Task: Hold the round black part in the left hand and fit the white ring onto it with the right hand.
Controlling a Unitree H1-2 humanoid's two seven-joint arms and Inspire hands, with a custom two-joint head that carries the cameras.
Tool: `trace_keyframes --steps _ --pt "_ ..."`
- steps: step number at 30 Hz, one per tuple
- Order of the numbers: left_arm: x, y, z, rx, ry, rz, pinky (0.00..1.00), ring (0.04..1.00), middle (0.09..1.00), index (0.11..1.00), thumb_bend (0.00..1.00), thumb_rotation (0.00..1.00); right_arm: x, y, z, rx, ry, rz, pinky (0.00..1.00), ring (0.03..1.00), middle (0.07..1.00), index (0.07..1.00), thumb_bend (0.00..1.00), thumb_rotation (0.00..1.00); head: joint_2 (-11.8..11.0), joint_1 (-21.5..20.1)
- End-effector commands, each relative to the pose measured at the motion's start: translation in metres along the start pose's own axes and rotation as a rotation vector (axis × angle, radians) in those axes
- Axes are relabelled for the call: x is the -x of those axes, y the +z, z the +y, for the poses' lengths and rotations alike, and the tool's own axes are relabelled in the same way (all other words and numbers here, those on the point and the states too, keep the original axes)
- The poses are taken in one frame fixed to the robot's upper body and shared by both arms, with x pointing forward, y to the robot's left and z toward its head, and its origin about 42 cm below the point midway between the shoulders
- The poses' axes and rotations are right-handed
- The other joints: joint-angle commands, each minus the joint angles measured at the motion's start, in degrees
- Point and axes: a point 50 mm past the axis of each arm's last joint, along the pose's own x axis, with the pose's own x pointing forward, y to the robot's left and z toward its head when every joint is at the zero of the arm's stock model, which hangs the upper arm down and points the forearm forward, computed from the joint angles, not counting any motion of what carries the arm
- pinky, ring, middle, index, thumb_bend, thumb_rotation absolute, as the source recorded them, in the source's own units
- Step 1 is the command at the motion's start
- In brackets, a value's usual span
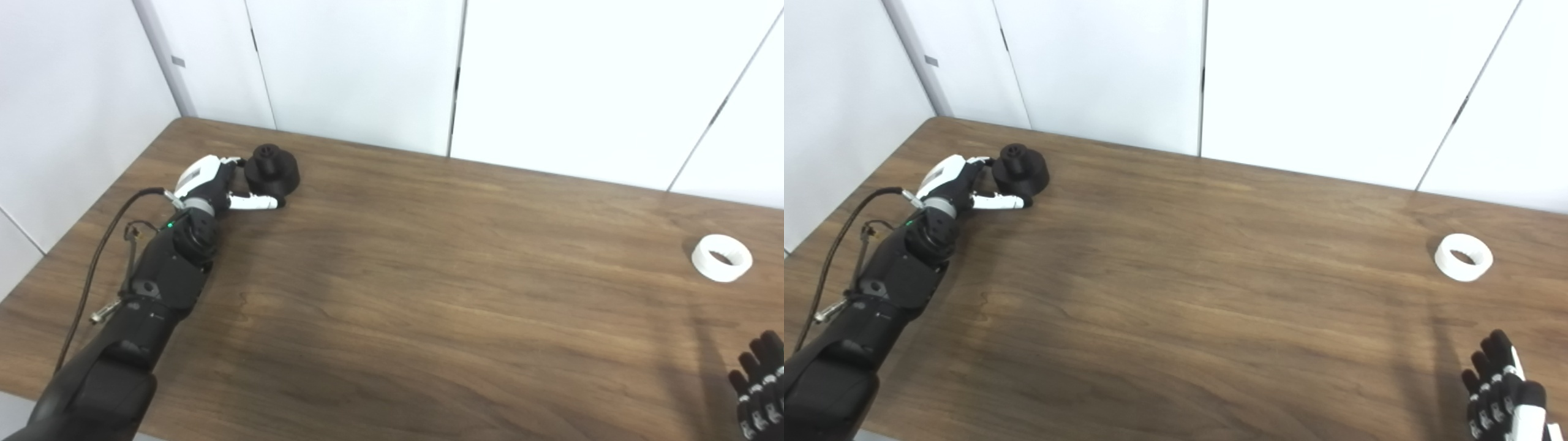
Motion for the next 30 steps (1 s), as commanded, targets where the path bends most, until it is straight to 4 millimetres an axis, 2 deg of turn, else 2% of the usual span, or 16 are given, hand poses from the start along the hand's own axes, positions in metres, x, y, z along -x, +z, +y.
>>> trace_keyframes --steps 1,20,30 --pt "-0.011 0.018 0.028 0.012 0.086 -0.043 1.00 1.000 0.983 0.903 1.00 0.45 -0.002 0.012 0.001 0.010 0.006 -0.072 1.00 1.000 0.993 0.976 0.65 1.00 0.03 0.08" --pt "-0.020 0.028 -0.008 0.146 0.067 0.005 1.00 1.000 0.970 0.904 1.00 0.48 0.001 0.013 0.000 0.017 0.008 -0.071 1.00 1.000 0.994 0.977 0.65 1.00 0.38 -0.52" --pt "-0.020 0.036 -0.020 0.144 0.052 -0.016 1.00 1.000 0.971 0.891 1.00 0.41 0.003 0.014 0.000 0.019 0.006 -0.076 1.00 1.000 0.988 0.965 0.65 1.00 0.90 -1.01"
